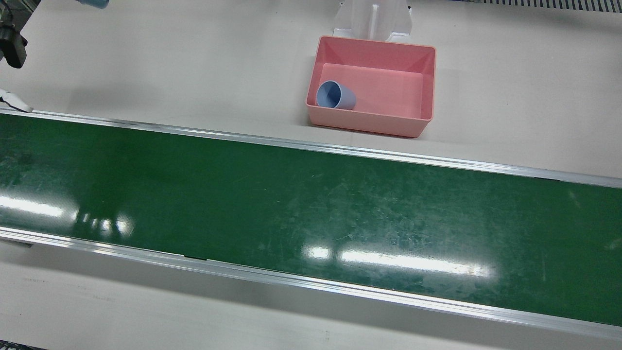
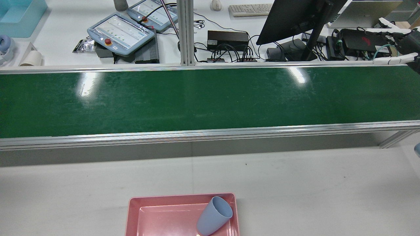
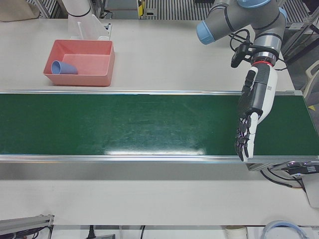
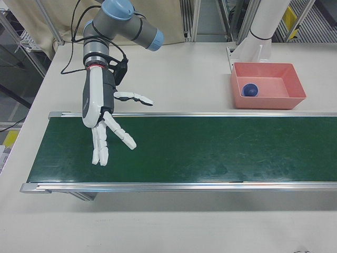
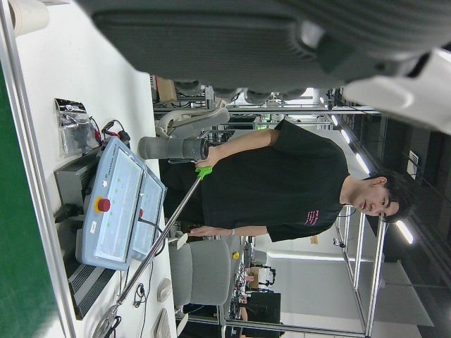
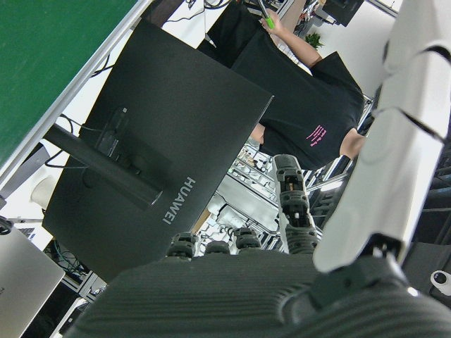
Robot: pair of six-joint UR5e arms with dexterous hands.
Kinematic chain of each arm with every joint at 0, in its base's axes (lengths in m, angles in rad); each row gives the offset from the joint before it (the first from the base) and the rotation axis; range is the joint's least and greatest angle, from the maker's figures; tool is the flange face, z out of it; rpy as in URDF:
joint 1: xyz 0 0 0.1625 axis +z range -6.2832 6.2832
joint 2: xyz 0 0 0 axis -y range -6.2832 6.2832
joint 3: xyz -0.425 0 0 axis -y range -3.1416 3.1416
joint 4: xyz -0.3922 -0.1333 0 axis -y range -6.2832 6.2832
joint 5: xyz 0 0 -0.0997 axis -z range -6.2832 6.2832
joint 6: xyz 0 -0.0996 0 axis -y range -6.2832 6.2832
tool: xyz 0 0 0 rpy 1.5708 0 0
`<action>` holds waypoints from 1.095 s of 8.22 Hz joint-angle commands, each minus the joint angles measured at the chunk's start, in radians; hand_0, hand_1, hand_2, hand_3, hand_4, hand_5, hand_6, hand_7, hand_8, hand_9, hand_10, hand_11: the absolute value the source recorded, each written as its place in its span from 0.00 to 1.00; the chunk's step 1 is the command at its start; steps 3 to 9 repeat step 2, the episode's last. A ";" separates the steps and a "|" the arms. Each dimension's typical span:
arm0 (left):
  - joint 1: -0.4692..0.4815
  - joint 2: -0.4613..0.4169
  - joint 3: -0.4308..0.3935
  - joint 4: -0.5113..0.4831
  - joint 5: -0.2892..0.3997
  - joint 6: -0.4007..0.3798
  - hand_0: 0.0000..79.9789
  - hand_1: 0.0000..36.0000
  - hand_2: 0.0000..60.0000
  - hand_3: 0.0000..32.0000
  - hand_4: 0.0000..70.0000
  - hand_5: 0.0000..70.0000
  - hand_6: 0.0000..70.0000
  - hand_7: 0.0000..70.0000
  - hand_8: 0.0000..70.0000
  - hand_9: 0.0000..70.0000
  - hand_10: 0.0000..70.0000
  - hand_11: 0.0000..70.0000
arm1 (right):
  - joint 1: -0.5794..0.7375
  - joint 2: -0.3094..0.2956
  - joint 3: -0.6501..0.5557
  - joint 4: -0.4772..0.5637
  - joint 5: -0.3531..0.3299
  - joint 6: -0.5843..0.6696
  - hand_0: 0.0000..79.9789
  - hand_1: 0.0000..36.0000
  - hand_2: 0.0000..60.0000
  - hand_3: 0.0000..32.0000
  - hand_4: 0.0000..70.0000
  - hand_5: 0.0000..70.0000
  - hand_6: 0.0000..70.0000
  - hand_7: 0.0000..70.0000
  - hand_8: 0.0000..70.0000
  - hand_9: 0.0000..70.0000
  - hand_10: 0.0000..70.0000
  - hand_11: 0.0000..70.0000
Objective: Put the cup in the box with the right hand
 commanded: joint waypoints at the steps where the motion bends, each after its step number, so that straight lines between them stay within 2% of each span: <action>1: 0.000 0.000 -0.002 0.002 0.000 0.000 0.00 0.00 0.00 0.00 0.00 0.00 0.00 0.00 0.00 0.00 0.00 0.00 | 0.013 0.006 -0.031 0.005 -0.001 0.007 0.59 0.47 0.38 0.00 0.09 0.07 0.05 0.08 0.00 0.02 0.03 0.08; 2: 0.000 0.000 -0.002 0.002 0.000 0.000 0.00 0.00 0.00 0.00 0.00 0.00 0.00 0.00 0.00 0.00 0.00 0.00 | 0.017 0.006 -0.027 0.005 -0.002 0.009 0.60 0.44 0.31 0.00 0.10 0.07 0.05 0.08 0.00 0.03 0.03 0.08; 9: 0.000 0.000 -0.002 0.002 0.000 0.000 0.00 0.00 0.00 0.00 0.00 0.00 0.00 0.00 0.00 0.00 0.00 0.00 | 0.017 0.006 -0.027 0.005 -0.002 0.009 0.60 0.44 0.31 0.00 0.10 0.07 0.05 0.08 0.00 0.03 0.03 0.08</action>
